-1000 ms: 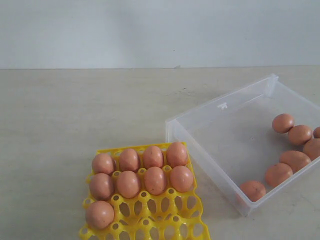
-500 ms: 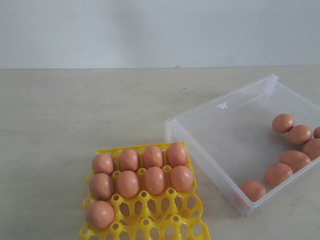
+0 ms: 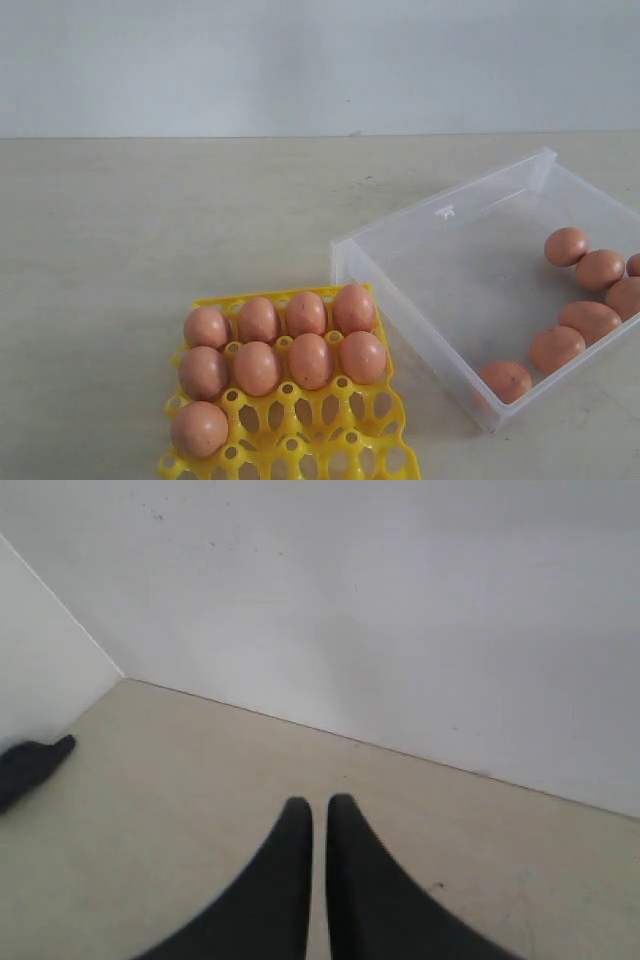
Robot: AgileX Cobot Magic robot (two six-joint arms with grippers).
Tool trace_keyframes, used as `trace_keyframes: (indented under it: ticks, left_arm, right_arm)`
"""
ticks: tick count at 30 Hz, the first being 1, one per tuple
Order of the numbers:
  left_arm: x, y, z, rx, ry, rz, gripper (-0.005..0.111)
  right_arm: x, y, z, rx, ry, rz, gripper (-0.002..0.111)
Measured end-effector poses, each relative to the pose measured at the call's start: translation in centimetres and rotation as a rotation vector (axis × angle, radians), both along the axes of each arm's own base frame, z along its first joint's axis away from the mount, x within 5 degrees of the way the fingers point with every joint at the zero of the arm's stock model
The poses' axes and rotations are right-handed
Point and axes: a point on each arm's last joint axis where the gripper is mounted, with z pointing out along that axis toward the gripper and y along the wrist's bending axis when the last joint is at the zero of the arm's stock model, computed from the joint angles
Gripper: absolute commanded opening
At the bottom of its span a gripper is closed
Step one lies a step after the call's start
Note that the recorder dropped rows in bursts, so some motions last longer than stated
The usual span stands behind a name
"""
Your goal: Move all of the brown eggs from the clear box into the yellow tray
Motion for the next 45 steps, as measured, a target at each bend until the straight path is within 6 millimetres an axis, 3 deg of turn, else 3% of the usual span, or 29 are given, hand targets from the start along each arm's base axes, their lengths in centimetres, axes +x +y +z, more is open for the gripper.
trace_keyframes:
  ticks: [5,11,17,20,23,26,29,35,41,45]
  left_arm:
    - [0.0,0.0,0.0,0.000,0.000,0.000,0.004]
    - [0.0,0.0,0.0,0.000,0.000,0.000,0.004]
    - [0.0,0.0,0.0,0.000,0.000,0.000,0.004]
    - [0.0,0.0,0.0,0.000,0.000,0.000,0.004]
    - [0.0,0.0,0.0,0.000,0.000,0.000,0.004]
    - [0.0,0.0,0.0,0.000,0.000,0.000,0.004]
    - [0.0,0.0,0.0,0.000,0.000,0.000,0.004]
    - [0.0,0.0,0.0,0.000,0.000,0.000,0.004]
    - [0.0,0.0,0.0,0.000,0.000,0.000,0.004]
    - [0.0,0.0,0.0,0.000,0.000,0.000,0.004]
  right_arm:
    - [-0.1,-0.6,1.6,-0.116,-0.106,-0.104,0.000]
    - [-0.6,-4.1,4.3,-0.255,-0.208,-0.568,0.000]
    - [-2.1,-9.0,1.3,-0.551,-0.135,-1.074,0.000]
    - [-3.6,-10.6,-0.9,-0.781,-0.019,-1.216,0.000]
    - [-5.1,-11.2,-3.1,-0.860,0.202,-1.262,0.000]
    - [-6.4,-10.6,-5.7,-0.772,0.502,-1.208,0.000]
    - [-6.5,-8.4,-7.5,-0.686,0.686,-0.961,0.000]
    - [-6.8,-3.3,-7.6,-0.680,0.877,-0.508,0.000]
    - [-6.6,-1.4,-6.5,-0.564,0.896,-0.374,0.001]
    - [-5.4,-0.1,-6.7,-0.439,0.865,-0.262,0.016]
